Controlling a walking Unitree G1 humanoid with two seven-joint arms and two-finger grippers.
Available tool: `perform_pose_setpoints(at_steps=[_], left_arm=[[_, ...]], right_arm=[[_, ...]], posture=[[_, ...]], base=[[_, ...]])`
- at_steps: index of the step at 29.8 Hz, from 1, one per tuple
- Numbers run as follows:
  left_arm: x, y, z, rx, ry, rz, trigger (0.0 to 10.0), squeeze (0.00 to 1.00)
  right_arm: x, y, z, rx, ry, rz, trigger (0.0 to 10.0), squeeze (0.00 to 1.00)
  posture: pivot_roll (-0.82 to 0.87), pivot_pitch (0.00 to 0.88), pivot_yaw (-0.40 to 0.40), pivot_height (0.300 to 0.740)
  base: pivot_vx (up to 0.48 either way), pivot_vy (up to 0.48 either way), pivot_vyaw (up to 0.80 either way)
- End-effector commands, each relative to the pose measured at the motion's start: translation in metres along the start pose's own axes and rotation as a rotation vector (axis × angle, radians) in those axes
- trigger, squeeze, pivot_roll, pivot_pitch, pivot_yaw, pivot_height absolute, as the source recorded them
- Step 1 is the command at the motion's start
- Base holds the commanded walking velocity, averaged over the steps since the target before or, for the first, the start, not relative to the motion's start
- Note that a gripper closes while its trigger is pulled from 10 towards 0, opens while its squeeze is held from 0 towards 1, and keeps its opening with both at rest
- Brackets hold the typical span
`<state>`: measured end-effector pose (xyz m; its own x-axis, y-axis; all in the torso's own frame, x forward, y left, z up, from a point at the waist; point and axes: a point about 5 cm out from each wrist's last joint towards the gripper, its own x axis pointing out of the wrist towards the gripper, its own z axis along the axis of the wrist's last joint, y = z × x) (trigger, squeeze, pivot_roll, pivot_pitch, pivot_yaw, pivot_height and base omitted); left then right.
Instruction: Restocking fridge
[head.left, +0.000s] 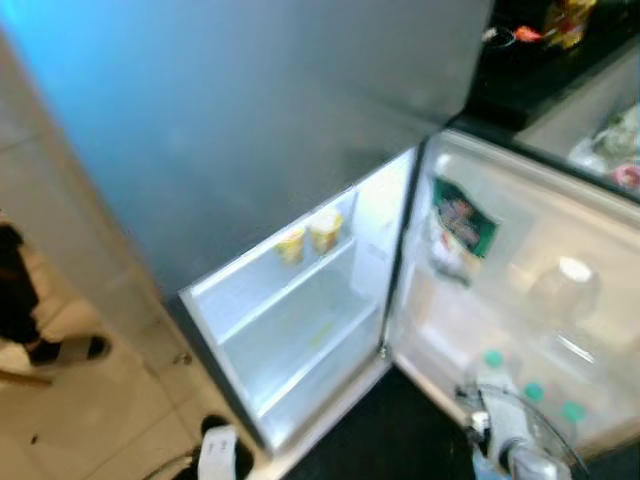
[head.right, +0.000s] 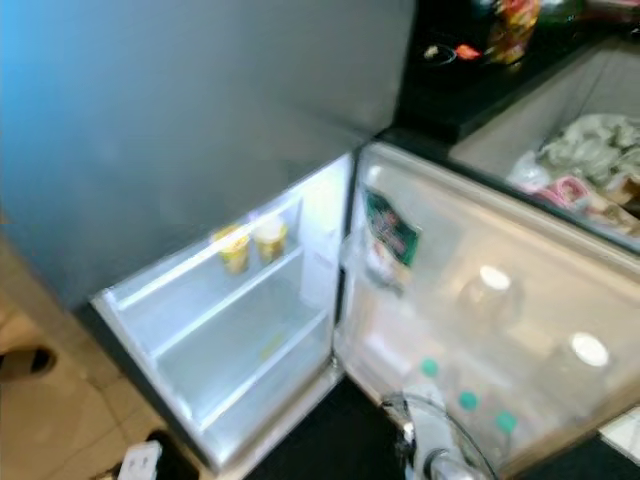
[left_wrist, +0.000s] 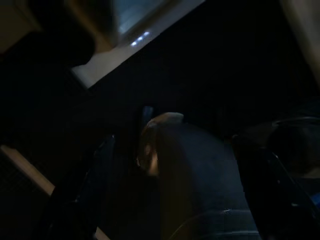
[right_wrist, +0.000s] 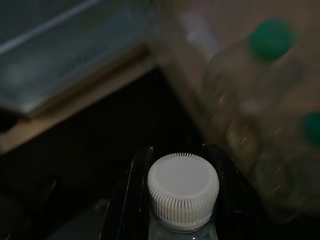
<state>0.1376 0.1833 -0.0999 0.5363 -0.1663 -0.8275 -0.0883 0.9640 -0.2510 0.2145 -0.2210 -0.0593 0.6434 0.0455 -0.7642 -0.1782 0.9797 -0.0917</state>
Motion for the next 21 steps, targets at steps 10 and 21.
perform_pose_setpoints(at_steps=[10,21], left_arm=[[0.0,-0.002,0.004,0.037,-0.021,-0.039,10.0,0.0],[0.007,-0.019,0.038,0.207,-0.112,-0.154,10.0,0.0]], right_arm=[[0.01,0.044,0.062,-0.036,-0.206,0.291,10.0,0.0],[0.011,0.056,0.094,-0.028,-0.298,0.332,10.0,0.0]], posture=[[-0.04,0.0,0.021,0.74],[-0.04,0.0,0.016,0.74]], base=[[0.0,0.0,0.0],[0.0,0.0,0.0]])
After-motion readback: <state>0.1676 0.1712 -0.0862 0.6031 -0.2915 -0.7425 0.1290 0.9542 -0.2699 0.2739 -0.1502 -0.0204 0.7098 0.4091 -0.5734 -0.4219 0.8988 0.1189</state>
